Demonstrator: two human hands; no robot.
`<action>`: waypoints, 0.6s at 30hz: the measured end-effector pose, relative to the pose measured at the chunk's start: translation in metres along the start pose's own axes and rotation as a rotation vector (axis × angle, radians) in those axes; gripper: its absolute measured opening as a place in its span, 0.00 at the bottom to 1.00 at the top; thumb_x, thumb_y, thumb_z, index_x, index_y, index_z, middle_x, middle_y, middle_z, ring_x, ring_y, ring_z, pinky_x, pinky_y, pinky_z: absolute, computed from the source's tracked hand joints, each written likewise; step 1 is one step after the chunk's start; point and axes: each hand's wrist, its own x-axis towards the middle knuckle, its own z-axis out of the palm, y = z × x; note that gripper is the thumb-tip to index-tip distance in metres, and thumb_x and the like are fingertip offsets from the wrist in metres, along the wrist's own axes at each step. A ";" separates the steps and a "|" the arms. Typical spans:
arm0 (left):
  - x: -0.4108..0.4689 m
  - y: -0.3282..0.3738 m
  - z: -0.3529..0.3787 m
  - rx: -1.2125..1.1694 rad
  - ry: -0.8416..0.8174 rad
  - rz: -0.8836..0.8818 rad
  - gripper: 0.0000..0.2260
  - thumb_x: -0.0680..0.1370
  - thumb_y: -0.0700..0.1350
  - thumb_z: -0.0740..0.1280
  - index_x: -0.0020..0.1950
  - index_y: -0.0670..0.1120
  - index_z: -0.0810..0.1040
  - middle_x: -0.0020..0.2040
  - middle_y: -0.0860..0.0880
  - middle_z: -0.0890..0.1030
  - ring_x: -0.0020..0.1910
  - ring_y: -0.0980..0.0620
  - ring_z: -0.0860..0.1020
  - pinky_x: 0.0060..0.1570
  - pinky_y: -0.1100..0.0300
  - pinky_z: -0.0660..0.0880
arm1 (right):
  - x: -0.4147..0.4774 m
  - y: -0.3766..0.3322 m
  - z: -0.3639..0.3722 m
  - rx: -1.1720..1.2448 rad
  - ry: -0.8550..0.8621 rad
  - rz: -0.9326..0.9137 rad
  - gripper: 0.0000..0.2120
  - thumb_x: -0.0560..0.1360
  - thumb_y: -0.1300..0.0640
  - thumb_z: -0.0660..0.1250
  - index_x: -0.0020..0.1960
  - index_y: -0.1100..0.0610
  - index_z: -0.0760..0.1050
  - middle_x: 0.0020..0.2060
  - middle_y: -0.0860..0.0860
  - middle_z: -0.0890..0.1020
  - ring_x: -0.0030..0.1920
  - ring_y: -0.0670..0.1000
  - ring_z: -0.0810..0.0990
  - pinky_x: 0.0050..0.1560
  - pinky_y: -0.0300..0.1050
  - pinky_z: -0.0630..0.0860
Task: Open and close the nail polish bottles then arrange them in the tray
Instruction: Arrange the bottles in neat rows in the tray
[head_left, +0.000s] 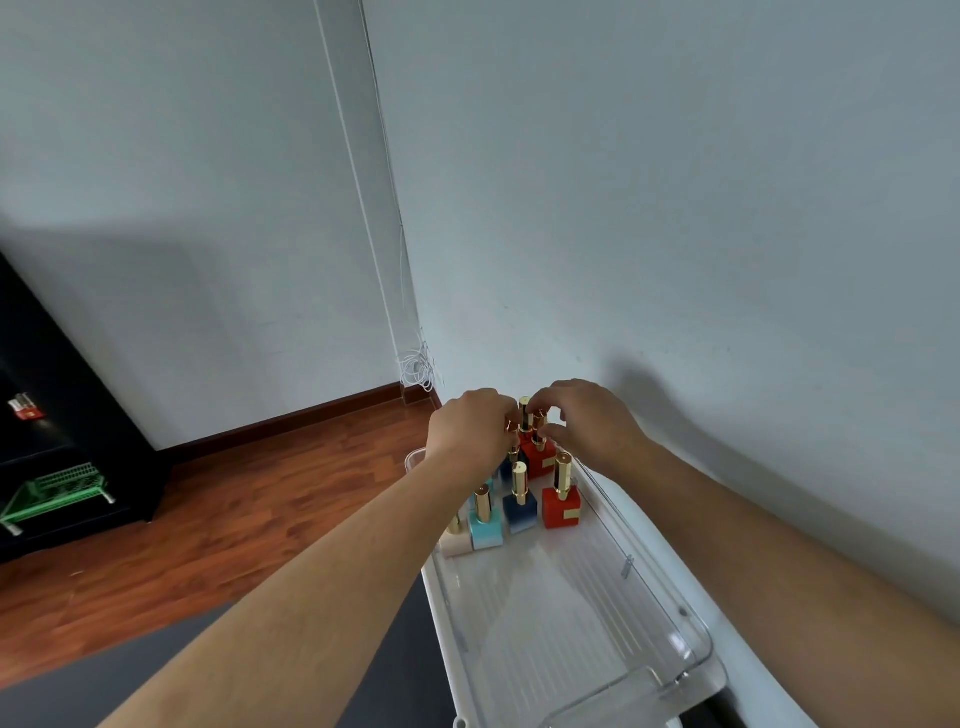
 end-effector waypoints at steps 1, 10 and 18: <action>-0.001 0.000 0.000 -0.003 0.007 0.008 0.09 0.76 0.48 0.68 0.55 0.54 0.79 0.53 0.52 0.79 0.49 0.49 0.78 0.41 0.57 0.73 | 0.000 0.000 0.000 0.007 0.000 0.000 0.13 0.71 0.58 0.69 0.55 0.49 0.78 0.49 0.49 0.81 0.43 0.46 0.71 0.42 0.40 0.65; -0.017 -0.028 -0.038 -0.107 0.120 -0.012 0.08 0.73 0.52 0.69 0.52 0.57 0.79 0.46 0.58 0.79 0.44 0.56 0.77 0.42 0.56 0.78 | 0.001 -0.013 -0.020 0.089 0.099 -0.016 0.11 0.72 0.52 0.68 0.54 0.49 0.77 0.50 0.47 0.80 0.42 0.45 0.72 0.43 0.41 0.67; -0.052 -0.083 -0.055 -0.127 0.020 -0.119 0.06 0.70 0.53 0.72 0.45 0.57 0.79 0.37 0.61 0.79 0.41 0.60 0.79 0.41 0.59 0.77 | 0.007 -0.064 -0.008 0.109 -0.148 -0.135 0.11 0.69 0.52 0.71 0.52 0.47 0.78 0.48 0.45 0.82 0.41 0.44 0.76 0.43 0.41 0.74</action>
